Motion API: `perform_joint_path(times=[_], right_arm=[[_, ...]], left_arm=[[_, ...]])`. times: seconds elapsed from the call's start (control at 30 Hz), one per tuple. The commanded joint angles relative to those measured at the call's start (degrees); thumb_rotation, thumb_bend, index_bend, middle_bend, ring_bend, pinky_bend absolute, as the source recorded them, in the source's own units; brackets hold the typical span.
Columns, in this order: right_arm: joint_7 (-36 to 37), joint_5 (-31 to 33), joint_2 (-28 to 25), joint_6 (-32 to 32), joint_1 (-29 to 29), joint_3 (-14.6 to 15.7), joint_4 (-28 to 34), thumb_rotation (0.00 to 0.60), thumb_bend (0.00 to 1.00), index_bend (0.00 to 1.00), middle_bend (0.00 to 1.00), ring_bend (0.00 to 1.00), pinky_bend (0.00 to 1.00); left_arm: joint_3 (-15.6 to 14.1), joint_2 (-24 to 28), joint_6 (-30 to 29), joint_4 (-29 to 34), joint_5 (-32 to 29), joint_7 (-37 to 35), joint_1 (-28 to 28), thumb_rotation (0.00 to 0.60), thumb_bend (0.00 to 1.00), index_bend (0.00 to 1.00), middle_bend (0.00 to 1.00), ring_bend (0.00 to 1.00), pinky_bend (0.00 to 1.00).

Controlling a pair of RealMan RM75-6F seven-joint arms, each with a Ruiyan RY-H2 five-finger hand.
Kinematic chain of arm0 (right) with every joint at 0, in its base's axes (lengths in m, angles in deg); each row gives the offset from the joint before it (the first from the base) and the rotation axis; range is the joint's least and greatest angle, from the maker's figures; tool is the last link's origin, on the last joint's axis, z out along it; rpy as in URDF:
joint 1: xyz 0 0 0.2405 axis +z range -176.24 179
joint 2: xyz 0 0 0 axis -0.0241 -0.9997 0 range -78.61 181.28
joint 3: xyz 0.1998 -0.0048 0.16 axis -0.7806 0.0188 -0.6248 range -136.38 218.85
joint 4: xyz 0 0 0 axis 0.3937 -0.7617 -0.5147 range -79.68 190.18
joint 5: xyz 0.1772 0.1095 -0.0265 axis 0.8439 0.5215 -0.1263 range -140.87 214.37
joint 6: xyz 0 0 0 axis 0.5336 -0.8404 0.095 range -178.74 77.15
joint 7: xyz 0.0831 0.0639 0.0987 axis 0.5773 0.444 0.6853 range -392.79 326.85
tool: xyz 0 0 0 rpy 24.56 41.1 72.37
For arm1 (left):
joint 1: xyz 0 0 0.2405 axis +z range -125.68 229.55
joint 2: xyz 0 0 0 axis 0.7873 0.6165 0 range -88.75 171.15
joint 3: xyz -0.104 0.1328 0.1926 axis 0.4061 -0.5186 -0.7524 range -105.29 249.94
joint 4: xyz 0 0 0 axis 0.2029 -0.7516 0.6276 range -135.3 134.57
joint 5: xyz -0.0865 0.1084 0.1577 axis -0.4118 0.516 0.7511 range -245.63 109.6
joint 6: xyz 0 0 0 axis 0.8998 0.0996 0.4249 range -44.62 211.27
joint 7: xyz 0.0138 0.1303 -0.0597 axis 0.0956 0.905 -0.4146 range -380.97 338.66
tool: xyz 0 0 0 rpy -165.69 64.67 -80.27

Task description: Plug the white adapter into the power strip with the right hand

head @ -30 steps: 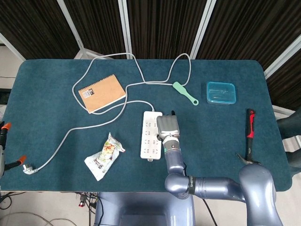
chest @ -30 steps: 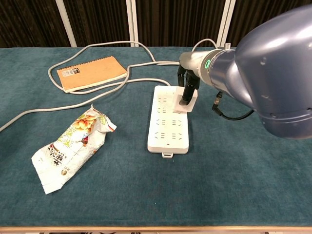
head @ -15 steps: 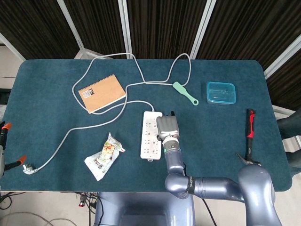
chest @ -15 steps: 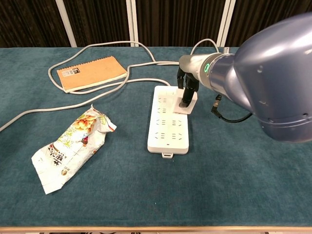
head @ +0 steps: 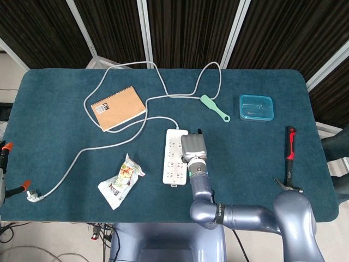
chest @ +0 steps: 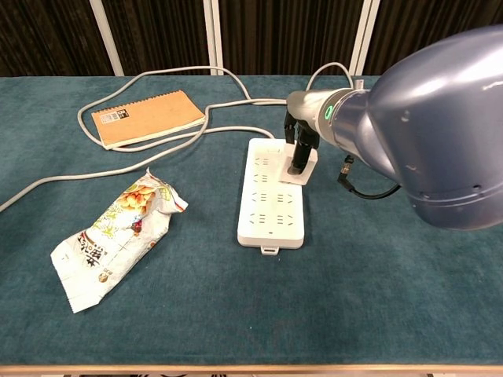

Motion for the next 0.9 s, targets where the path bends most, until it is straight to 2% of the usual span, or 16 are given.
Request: perform_joint_path(times=[0.03, 0.9], right_arm=[[0.0, 0.1, 0.3, 0.3, 0.3, -0.3, -0.4, 0.600, 0.48, 0.70, 0.57, 0.37, 0.12], [0.3, 0.4, 1.3, 1.5, 0.7, -0.9, -2.7, 0.600, 0.48, 0.71, 0.57, 0.38, 0.12]], left_arm=[[0.0, 0.0, 0.1, 0.0, 0.0, 0.0, 0.0, 0.600, 0.07, 0.09, 0.00, 0.00, 0.00], [0.0, 0.2, 0.3, 0.0, 0.0, -0.5, -0.1, 0.600, 0.07, 0.09, 0.00, 0.00, 0.00]])
